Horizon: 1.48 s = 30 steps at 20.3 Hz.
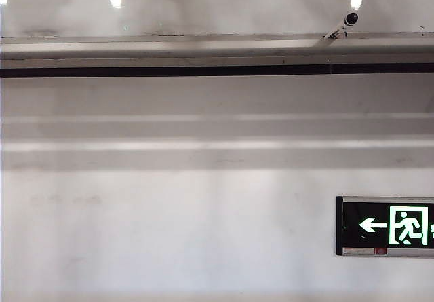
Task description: Wipe the whiteboard clean using the black magnetic whiteboard eraser attached to the whiteboard.
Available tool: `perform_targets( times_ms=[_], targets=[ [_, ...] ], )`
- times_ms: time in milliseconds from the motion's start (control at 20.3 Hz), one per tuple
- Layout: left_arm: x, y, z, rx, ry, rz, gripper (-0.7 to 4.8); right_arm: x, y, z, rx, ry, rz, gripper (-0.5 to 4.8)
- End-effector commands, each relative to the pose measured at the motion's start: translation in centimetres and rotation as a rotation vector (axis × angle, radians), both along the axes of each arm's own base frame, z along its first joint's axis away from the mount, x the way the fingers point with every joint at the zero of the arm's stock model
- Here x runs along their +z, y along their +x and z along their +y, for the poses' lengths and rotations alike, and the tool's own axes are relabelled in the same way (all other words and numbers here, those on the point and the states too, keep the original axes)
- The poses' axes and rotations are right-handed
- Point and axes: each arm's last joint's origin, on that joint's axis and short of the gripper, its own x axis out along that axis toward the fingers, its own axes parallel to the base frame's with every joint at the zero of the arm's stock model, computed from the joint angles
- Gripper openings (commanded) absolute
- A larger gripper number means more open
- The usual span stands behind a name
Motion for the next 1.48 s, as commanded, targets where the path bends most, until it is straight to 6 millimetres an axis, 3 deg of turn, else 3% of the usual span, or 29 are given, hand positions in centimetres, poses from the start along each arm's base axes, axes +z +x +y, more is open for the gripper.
perform_targets(
  times_ms=[49, 99, 197, 247, 543, 839, 1086, 1332, 1480],
  targets=[
    [-1.2, 2.4, 0.1, 0.02, -0.047, 0.007, -0.06, 0.2, -0.2, -0.1, 0.006, 0.015, -0.018, -0.01],
    [-1.9, 2.9, -1.7, -0.039, -0.042, 0.03, -0.06, 0.2, -0.2, -0.1, 0.006, 0.014, -0.017, -0.01],
    [-2.7, 3.4, -3.3, -0.096, -0.039, 0.049, -0.06, 0.1, -0.1, 0.0, 0.007, 0.012, -0.015, -0.01],
    [-3.2, 3.3, -5.5, -0.147, -0.028, 0.056, -0.06, 0.1, -0.1, 0.0, 0.007, 0.011, -0.013, -0.01],
    [-4.8, 3.1, -12.3, -0.315, -0.027, 0.032, -0.06, 0.1, -0.1, 0.0, 0.008, 0.01, -0.016, -0.01],
    [-7.3, 3.7, -16.3, -0.471, -0.011, 0.063, -0.06, 0.2, -0.2, 0.0, 0.019, -0.001, -0.026, -0.01],
    [-6.6, 3.5, -15.1, -0.26, -0.009, 0.056, -0.06, 0.1, -0.1, 0.0, 0.018, -0.002, -0.025, -0.01],
    [-2.3, 0.4, -11.9, 0.007, 0.015, -0.072, -0.06, 0.2, -0.1, 0.0, 0.019, -0.001, -0.026, -0.01],
    [-1.2, 0.5, -9.7, 0.076, -0.007, -0.114, -0.06, 0.2, -0.2, 0.0, 0.019, 0.001, -0.03, -0.01]
  ],
)
